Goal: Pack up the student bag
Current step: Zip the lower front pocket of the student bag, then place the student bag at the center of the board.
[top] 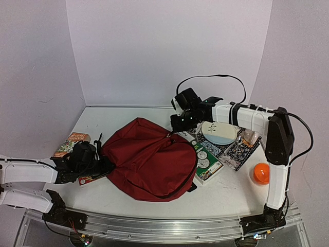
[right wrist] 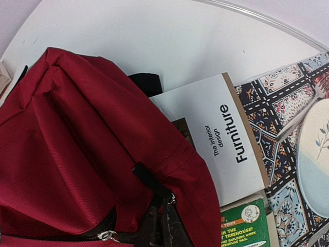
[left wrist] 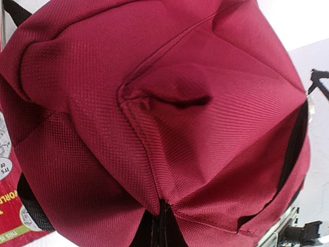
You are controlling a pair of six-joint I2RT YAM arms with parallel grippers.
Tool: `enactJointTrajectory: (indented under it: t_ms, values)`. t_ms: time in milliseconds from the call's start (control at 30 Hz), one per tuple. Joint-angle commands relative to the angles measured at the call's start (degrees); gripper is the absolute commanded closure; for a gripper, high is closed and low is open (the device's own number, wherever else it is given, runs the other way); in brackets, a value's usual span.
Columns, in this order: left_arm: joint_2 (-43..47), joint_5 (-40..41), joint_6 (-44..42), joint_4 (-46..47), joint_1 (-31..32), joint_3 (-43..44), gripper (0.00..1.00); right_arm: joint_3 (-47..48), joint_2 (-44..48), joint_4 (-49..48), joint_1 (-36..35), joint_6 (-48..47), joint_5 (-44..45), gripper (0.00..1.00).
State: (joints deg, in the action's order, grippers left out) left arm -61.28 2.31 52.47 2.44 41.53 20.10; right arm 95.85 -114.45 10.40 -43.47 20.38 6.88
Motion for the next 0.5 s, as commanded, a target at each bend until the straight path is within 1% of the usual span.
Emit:
enactJointTrajectory:
  t_ms: [0,100,200,233,367,467]
  values:
    - [-2.3,5.03,-5.52,-4.85,-0.72,4.3,1.0,-0.34,0.87,-2.2,2.23,-1.36,-3.37,0.95]
    - [-3.42,6.95,-7.72,-5.3,-0.76,6.67,1.0,-1.64,2.68,-2.34,2.25,-1.64,-4.57,0.91]
    - [-4.63,9.87,-10.66,-6.83,-1.22,9.47,1.0,-3.67,4.8,-2.4,2.24,-1.86,-3.76,0.89]
    - [-5.09,10.74,-11.47,-7.31,-1.36,10.32,1.0,-4.34,5.49,-2.4,2.24,-1.9,-3.19,0.85]
    - [-8.06,13.24,-15.18,-8.19,-2.06,13.95,0.99,-7.69,7.34,-2.4,2.25,-1.9,0.38,0.65]
    - [-10.75,14.74,-17.88,-8.38,-3.03,16.47,0.98,-9.47,7.68,-2.4,2.25,-2.01,0.92,0.55]
